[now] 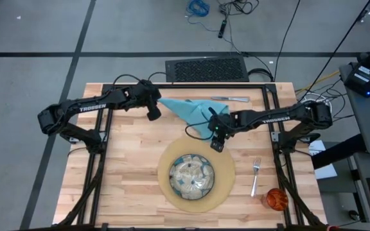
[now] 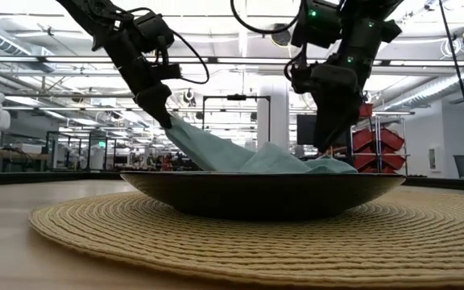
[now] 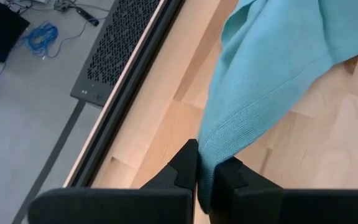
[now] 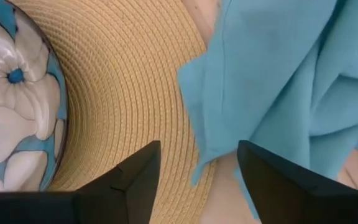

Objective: Set table place
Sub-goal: Fold the blue napkin

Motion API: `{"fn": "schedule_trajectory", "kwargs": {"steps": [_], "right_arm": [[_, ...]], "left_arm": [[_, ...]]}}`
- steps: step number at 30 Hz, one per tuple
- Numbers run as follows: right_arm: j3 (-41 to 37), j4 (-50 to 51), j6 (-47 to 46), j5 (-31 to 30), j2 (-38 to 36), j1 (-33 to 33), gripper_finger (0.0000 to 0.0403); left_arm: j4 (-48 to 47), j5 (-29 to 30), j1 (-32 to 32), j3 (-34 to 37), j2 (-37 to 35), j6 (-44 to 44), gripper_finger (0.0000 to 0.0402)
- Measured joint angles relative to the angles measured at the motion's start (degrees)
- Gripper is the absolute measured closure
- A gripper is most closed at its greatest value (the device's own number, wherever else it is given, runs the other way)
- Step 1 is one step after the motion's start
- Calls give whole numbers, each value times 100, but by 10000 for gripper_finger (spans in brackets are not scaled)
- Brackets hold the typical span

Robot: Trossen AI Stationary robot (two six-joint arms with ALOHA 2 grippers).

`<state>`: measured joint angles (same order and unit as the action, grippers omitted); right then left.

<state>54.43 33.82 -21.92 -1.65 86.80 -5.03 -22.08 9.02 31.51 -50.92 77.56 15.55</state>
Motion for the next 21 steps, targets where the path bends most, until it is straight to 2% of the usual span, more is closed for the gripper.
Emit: {"fn": "schedule_trajectory", "kwargs": {"steps": [2, 7, 10, 15, 21], "right_arm": [[0, -15, -119, -48, 0, 104, 188], [-2, 349, -425, -660, 22, 341, 186], [-2, 223, -562, -706, 159, 464, 186], [-2, 79, -723, -768, 581, 532, 186], [14, 180, -879, -1203, 1250, 543, 186]], "left_arm": [[2, -2, -2, 0, 0, 1, 401], [2, -2, -2, 0, 2, 2, 401], [4, -22, -2, 0, 2, 2, 401], [2, -52, -2, 0, 2, -6, 401], [-76, -63, -2, 0, 2, 19, 401]]}}
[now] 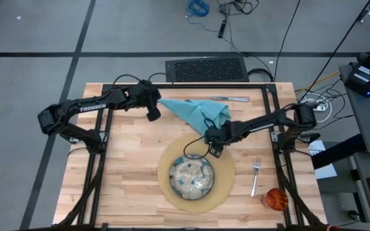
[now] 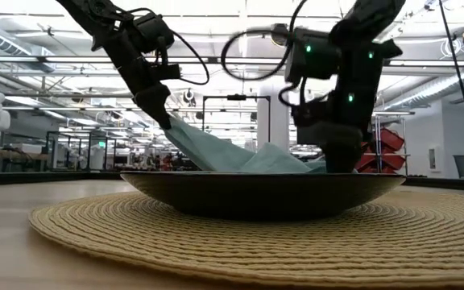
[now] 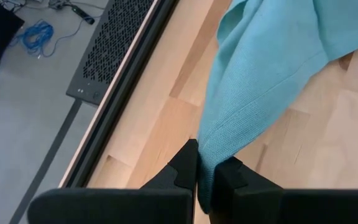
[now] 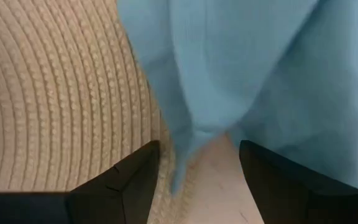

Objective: Set table place
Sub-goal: Fold the blue napkin

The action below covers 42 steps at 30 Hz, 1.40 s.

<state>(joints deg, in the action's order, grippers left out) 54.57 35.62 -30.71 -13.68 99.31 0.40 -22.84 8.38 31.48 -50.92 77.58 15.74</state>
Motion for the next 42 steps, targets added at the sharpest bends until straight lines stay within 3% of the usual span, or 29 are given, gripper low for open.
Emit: {"fn": "schedule_trajectory", "kwargs": {"steps": [4, 9, 12, 18, 23, 31, 42], "right_arm": [[23, -191, 13, -84, 235, 1, 208], [-1, -508, 251, -204, 126, 73, 316], [-19, -533, 421, -101, 15, 78, 358], [-21, -720, 480, 186, -118, 82, 357], [-21, -778, 556, 177, -132, 107, 396], [-12, -801, 627, 314, -253, 123, 402], [-3, -657, 704, 34, -1475, 121, 403]], "left_arm": [[-5, -2, 0, 0, 2, 9, 401], [-10, 0, 0, 0, 1, 11, 401], [-12, 0, 0, 0, 2, 10, 401], [-32, -1, 0, 0, 2, 3, 402], [-41, -58, 0, 0, 2, -2, 402], [-70, -66, 0, 0, 1, -2, 402], [81, -61, 0, 0, -13, 115, 402]]}}
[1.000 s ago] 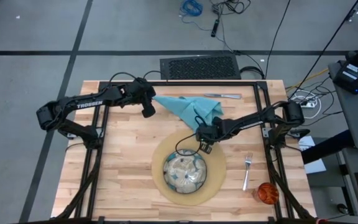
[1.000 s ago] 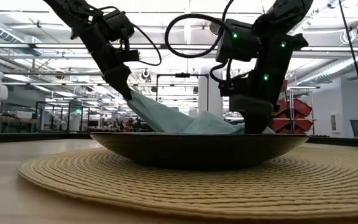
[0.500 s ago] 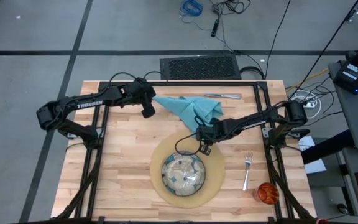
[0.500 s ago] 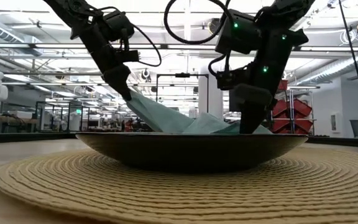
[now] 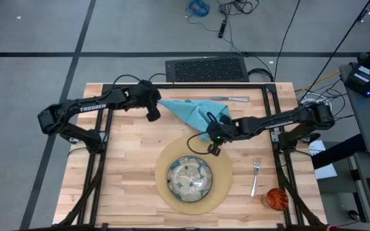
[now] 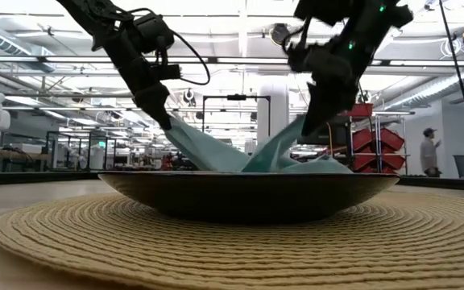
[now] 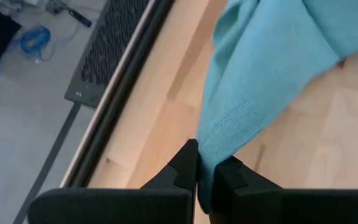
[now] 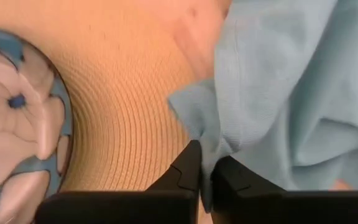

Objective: Set table place
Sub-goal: Fold the blue napkin

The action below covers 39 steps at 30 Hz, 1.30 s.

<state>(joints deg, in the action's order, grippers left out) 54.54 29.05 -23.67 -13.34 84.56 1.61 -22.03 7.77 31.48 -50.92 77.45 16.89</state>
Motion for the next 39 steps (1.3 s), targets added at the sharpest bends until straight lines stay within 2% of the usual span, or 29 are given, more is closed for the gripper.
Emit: {"fn": "schedule_trajectory", "kwargs": {"steps": [5, 13, 16, 20, 25, 30, 35, 39], "right_arm": [[219, 476, 197, -174, -495, 0, 403], [1793, 2517, 767, -850, -820, -105, 403], [2473, 3241, 985, -1346, -820, -195, 403], [3204, 3730, 1365, -2278, -820, -298, 403], [3915, 3939, 1786, -3036, -822, -516, 403], [4473, 3948, 2116, -3035, -820, -557, 403], [4821, 3944, 2327, -2764, -820, -114, 403], [5029, 3936, 2561, -3489, -820, 414, 403]], "left_arm": [[332, -52, 0, -73, -422, 3, 402], [208, -59, 0, -759, -1424, 84, 402], [-59, 69, -2, -1121, -1714, 242, 402], [-181, 229, -38, -1589, -1945, 315, 402], [-452, 455, -44, -2276, -2037, 480, 402], [-974, 495, -94, -2863, -2029, 508, 402], [-1428, 435, -435, -3153, -2106, 513, 402], [-1425, 625, -780, -3222, -2244, 752, 402]]}}
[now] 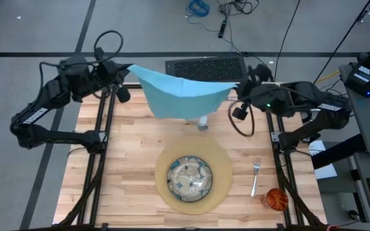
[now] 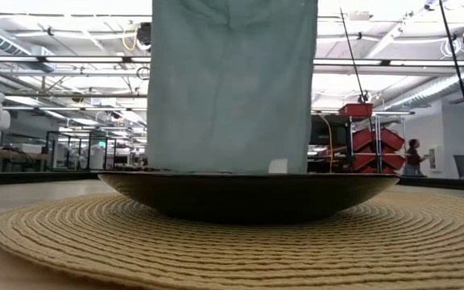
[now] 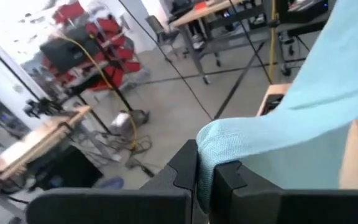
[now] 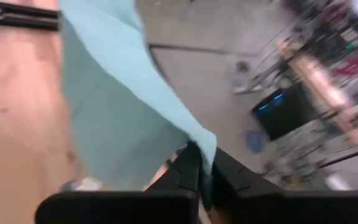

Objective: Set table place
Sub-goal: Fold the blue napkin

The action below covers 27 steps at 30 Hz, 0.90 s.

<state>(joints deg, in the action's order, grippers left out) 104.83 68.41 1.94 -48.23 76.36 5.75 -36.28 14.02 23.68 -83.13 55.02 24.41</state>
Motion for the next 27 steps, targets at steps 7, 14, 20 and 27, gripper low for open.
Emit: {"fn": "schedule_trajectory", "kwargs": {"steps": [7, 14, 20, 27], "right_arm": [[554, 151, 91, -445, -4, 236, 403], [816, 1469, -1006, -394, -18, 384, 403], [739, 2106, -1495, -15, 22, -172, 403], [718, 1915, -1281, 196, 85, -289, 403]], "left_arm": [[-191, 398, -319, -285, -116, 162, 402], [-1072, 1206, -625, -295, -255, -124, 402], [-1285, 1254, -625, -245, -5, -262, 402], [-1215, 1372, -693, -243, 484, -116, 402]]}}
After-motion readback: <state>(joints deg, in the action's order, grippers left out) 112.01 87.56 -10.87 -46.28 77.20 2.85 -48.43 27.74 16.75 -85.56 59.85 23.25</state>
